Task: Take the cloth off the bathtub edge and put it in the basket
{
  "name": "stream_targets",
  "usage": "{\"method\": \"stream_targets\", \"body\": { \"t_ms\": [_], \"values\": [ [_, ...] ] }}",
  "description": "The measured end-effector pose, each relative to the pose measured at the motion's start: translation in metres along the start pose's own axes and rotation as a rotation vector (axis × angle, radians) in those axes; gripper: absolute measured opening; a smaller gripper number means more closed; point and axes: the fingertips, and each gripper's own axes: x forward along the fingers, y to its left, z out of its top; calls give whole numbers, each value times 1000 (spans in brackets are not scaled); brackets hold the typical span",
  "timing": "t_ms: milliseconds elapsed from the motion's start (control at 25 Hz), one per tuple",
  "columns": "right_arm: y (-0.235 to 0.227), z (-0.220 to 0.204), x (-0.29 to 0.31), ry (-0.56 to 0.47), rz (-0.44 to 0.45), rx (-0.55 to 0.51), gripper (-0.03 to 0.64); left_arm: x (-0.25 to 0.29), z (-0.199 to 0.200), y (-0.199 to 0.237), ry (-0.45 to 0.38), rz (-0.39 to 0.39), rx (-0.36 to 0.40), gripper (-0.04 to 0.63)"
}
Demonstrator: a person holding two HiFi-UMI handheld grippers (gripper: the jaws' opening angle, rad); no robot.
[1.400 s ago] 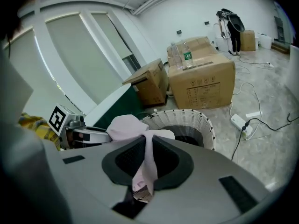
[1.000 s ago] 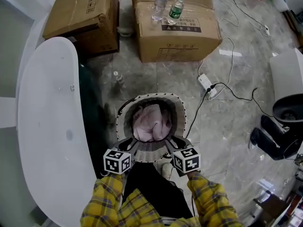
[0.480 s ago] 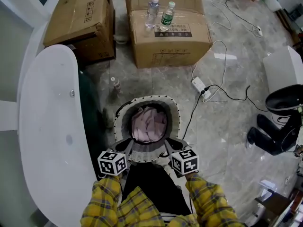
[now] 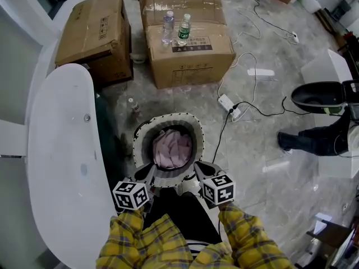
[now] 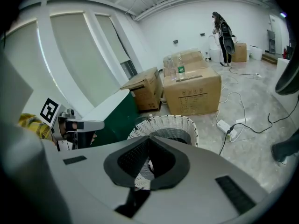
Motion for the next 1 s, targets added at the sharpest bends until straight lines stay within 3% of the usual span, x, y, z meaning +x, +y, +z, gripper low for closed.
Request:
{"method": "stream_targets", "body": {
  "t_ms": [280,680,1000],
  "values": [
    [10,6,-30,-48,0,8,26,-27,8,-20,-34,5,59,40],
    [35,16,-52,-96,32,14,26,-58,11,-35,-83,2,28,40],
    [43,17,-47,-80,34,-6,26,-66,8,-30,-69,13,6,41]
  ]
}}
